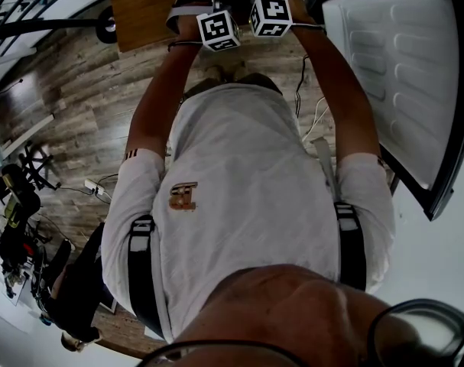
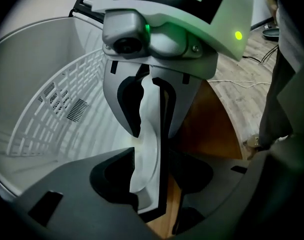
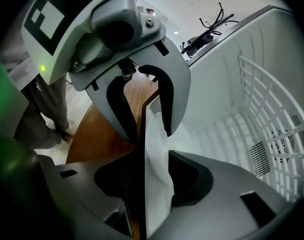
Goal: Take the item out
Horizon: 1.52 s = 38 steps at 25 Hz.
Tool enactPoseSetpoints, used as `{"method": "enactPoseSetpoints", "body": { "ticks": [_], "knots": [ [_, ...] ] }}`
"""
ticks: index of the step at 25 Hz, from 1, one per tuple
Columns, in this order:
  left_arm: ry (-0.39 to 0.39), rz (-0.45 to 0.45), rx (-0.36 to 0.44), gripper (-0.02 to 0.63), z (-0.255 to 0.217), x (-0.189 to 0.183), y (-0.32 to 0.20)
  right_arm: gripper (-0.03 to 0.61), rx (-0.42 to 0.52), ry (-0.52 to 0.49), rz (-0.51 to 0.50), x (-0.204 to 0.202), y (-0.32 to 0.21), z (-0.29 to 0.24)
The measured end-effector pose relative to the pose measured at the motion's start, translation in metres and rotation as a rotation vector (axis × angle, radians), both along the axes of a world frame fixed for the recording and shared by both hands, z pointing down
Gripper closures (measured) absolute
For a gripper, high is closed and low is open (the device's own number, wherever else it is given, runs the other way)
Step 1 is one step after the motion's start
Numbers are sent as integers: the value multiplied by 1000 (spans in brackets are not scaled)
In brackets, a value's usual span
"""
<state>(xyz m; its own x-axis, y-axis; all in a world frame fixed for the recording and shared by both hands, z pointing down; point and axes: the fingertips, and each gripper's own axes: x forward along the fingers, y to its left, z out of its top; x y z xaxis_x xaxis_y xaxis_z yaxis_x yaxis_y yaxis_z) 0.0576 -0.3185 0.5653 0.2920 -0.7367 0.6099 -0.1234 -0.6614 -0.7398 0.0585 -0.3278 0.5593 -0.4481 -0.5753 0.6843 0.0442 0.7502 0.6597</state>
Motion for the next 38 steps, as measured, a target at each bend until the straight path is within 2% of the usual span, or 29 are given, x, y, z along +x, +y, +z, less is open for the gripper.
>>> {"method": "enactPoseSetpoints", "body": {
  "ticks": [9, 15, 24, 28, 38],
  "knots": [
    [-22, -131, -17, 407, 3, -4, -11, 391, -18, 32, -45, -9, 1, 8],
    [-61, -175, -22, 407, 6, -8, -15, 391, -17, 53, -54, -9, -1, 13],
    [-111, -185, -46, 407, 12, -15, -13, 394, -11, 78, -78, -13, -1, 11],
    [-119, -174, -52, 407, 16, -13, -13, 417, 15, 92, -99, -12, -1, 12],
    [-127, -154, -31, 470, 15, -15, -11, 476, 43, 96, -135, -13, 5, 9]
  ]
}}
